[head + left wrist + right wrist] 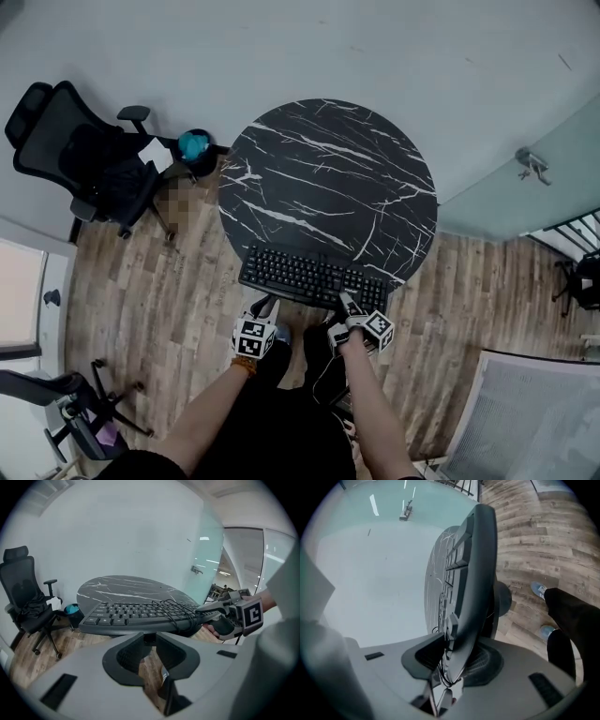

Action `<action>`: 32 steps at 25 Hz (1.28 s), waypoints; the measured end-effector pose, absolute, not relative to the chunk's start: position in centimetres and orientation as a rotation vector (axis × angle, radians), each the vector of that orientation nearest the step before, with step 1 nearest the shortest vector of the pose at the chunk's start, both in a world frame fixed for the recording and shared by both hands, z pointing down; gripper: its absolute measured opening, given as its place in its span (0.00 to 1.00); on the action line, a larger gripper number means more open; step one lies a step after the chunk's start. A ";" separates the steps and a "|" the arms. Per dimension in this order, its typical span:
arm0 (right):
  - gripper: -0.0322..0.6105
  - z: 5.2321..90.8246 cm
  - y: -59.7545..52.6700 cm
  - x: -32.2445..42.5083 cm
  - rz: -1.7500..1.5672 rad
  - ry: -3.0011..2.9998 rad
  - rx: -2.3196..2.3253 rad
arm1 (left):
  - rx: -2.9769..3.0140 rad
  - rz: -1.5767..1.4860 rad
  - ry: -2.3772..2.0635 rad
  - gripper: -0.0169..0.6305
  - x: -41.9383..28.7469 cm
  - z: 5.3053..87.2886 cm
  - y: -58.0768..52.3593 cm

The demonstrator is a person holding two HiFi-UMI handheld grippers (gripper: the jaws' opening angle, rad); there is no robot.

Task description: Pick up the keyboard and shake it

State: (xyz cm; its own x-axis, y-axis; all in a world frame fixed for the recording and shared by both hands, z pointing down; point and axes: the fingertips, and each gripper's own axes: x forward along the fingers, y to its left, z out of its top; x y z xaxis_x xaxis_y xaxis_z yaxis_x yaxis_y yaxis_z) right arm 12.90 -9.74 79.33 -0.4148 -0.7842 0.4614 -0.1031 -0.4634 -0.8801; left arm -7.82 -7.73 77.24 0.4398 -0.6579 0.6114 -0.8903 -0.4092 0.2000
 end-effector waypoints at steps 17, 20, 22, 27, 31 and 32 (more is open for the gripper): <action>0.31 80.4 -6.9 9.7 -2.255 1.711 -1.035 | 2.219 0.713 -1.218 0.16 -8.3 78.9 -8.1; 0.32 81.4 -4.9 9.2 -2.362 1.854 -1.001 | 2.214 0.721 -1.211 0.16 -8.5 79.0 -7.9; 0.32 82.2 -4.0 9.5 -2.391 2.091 -1.082 | 2.214 0.722 -1.213 0.16 -8.6 79.0 -8.1; 0.27 82.8 -4.2 10.3 -2.261 2.472 -1.261 | 2.223 0.722 -1.226 0.16 -8.6 78.7 -8.3; 0.27 82.7 -3.1 10.1 -2.264 2.456 -1.237 | 2.224 0.728 -1.222 0.16 -8.4 78.7 -7.9; 0.28 82.4 -2.8 9.8 -2.274 2.443 -1.206 | 2.229 0.729 -1.222 0.16 -8.3 78.6 -7.8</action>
